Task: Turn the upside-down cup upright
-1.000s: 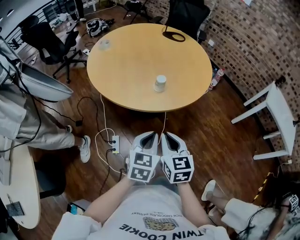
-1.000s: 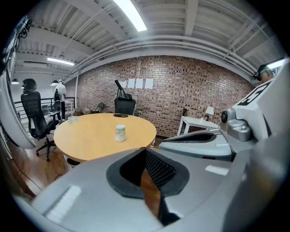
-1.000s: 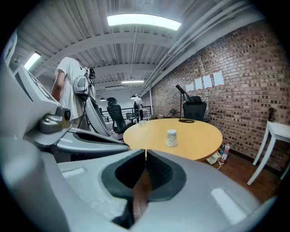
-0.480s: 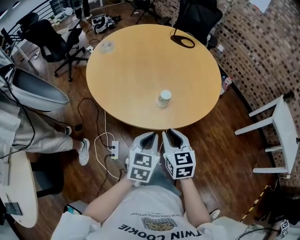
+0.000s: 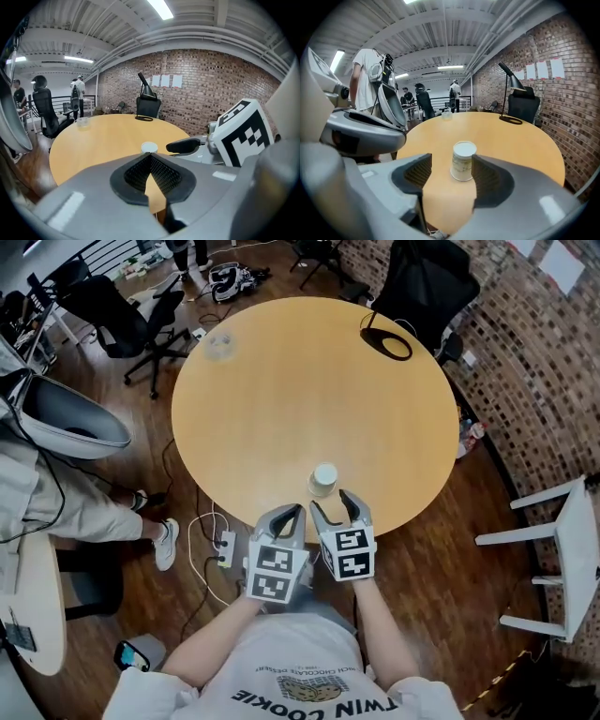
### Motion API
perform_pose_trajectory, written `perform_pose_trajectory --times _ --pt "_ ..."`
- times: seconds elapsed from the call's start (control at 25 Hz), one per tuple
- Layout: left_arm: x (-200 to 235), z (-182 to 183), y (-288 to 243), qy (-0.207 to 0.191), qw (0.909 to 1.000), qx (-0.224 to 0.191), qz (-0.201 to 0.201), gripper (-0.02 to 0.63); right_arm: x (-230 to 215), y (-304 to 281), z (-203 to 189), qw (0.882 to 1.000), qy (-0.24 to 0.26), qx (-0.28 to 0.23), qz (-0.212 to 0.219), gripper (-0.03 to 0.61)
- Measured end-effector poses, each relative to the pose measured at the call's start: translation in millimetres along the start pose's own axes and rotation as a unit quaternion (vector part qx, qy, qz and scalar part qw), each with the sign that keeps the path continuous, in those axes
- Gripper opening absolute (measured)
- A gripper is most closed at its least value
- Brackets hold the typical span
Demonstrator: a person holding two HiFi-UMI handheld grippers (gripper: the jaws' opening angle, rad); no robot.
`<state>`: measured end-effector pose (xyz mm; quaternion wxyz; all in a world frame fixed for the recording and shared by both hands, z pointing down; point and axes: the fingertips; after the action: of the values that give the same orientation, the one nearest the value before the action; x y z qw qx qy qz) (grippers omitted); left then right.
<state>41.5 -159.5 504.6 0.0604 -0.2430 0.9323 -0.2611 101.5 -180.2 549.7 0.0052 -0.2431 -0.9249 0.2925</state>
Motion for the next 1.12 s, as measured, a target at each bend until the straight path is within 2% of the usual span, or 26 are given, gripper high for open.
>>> perform_pose_trajectory --times 0.32,0.6,0.96,1.04,1.12 --pt "14.9 18.7 -41.2 -0.003 0.999 0.008 0.043 0.003 -32.7 -46.0 -11.4 0.999 0.016 0.023 0.034 0.308" --pt "20.6 23.4 -55.5 -0.009 0.9983 0.019 0.055 0.003 -39.1 -68.7 -15.9 0.997 0.035 0.04 0.058 0.308" --pt "37.3 20.2 -65.2 -0.009 0.9988 0.028 0.039 0.003 -42.8 -78.4 -12.3 0.995 0.063 0.054 0.049 0.281" --pt "38.9 23.5 -69.5 -0.011 0.9992 0.027 0.028 0.003 -44.0 -77.0 -8.6 0.993 0.082 0.067 0.048 0.279" --pt "40.0 27.9 -75.2 -0.012 0.9995 0.021 0.017 0.003 -45.9 -73.1 -3.7 0.987 0.124 0.091 0.046 0.279"
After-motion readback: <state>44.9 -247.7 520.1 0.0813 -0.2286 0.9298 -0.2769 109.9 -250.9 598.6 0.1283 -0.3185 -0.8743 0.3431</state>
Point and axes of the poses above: the fingertips, and each gripper's own axes: y backward along the fingers, x to its left, z out of its top, and after that the axes turned 9 degrees about z, right-handed
